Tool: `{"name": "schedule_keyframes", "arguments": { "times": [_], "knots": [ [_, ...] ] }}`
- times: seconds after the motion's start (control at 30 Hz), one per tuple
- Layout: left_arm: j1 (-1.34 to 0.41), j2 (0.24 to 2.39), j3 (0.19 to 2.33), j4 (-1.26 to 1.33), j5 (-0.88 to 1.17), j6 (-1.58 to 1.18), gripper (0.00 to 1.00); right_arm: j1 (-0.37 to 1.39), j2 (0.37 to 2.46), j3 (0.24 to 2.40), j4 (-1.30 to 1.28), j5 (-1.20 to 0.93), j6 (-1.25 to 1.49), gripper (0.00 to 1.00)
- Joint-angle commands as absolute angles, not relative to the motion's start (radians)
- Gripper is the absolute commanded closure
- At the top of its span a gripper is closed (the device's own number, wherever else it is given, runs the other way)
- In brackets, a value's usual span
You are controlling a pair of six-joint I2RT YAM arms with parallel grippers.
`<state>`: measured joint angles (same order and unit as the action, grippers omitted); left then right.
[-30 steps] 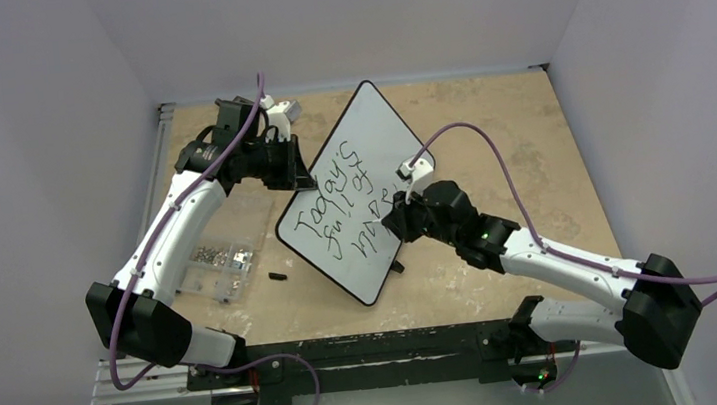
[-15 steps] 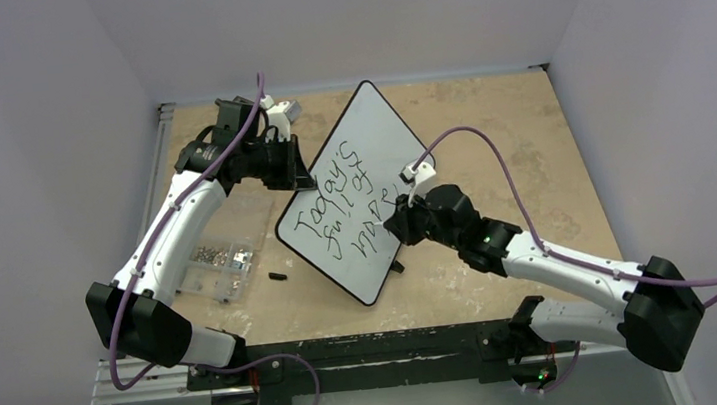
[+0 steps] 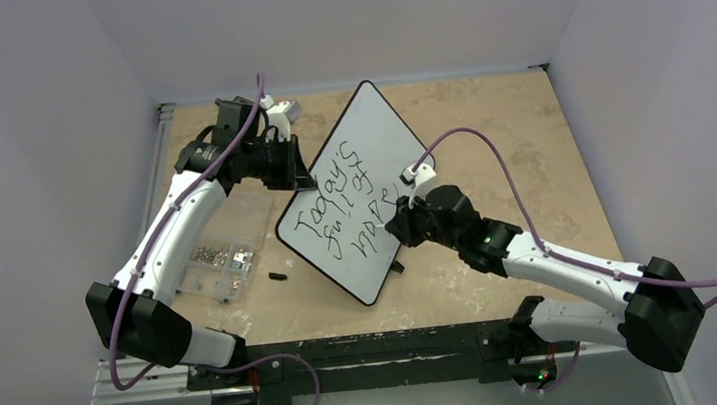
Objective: Write a sentence on the whiteboard
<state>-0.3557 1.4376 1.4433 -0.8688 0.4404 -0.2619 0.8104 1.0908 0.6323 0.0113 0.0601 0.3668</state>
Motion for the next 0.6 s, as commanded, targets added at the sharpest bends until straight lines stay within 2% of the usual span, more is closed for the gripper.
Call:
{"name": "schedule_keyframes", "arguments": {
  "times": [0.0, 0.37, 0.57],
  "knots": [
    [-0.354, 1.411, 1.446, -0.867, 0.293, -0.209, 1.0, 0.808, 1.076, 0.641, 0.002, 0.04, 0.374, 1.0],
    [-0.354, 1.408, 1.446, -0.869, 0.291, -0.207, 1.0, 0.808, 0.983, 0.704, -0.036, -0.065, 0.394, 1.0],
    [-0.354, 1.405, 1.445, -0.869, 0.287, -0.206, 1.0, 0.808, 0.934, 0.797, -0.103, -0.006, 0.382, 1.0]
  ]
}}
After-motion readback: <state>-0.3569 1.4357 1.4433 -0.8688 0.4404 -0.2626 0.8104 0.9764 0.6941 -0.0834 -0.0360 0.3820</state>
